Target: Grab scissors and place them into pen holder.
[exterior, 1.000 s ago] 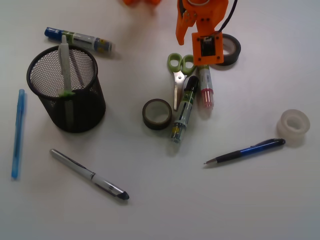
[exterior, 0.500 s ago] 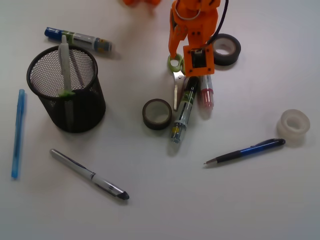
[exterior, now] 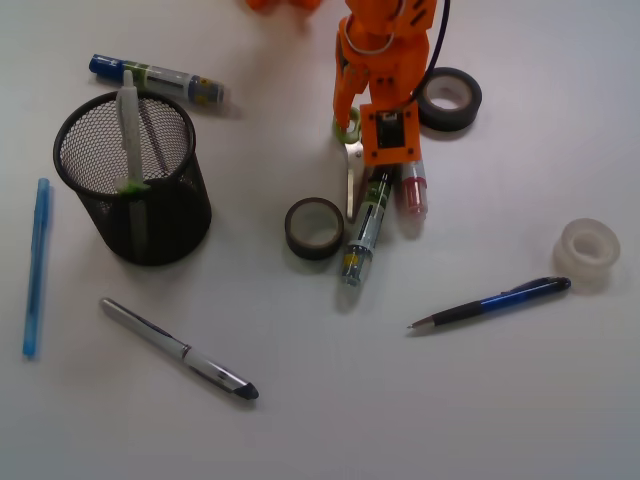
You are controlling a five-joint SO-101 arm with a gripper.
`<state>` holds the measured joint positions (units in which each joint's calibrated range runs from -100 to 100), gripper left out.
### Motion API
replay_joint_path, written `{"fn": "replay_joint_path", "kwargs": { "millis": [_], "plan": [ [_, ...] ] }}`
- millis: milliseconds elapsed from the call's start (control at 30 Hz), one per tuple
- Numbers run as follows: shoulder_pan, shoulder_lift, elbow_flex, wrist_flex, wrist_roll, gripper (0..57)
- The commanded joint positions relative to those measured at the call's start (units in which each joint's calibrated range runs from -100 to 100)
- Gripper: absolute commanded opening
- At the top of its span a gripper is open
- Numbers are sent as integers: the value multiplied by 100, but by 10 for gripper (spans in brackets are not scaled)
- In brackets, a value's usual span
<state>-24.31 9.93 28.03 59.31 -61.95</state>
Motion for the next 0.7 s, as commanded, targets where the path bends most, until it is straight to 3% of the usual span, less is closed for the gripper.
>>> {"fn": "replay_joint_path", "kwargs": {
  "millis": [0, 200, 367, 667],
  "plan": [
    [12, 431, -131, -244, 15, 165],
    [27, 584, -131, -332, 20, 144],
    [102, 584, -131, -743, 308, 0],
    [513, 397, -113, -1049, 1055, 2]
  ]
}}
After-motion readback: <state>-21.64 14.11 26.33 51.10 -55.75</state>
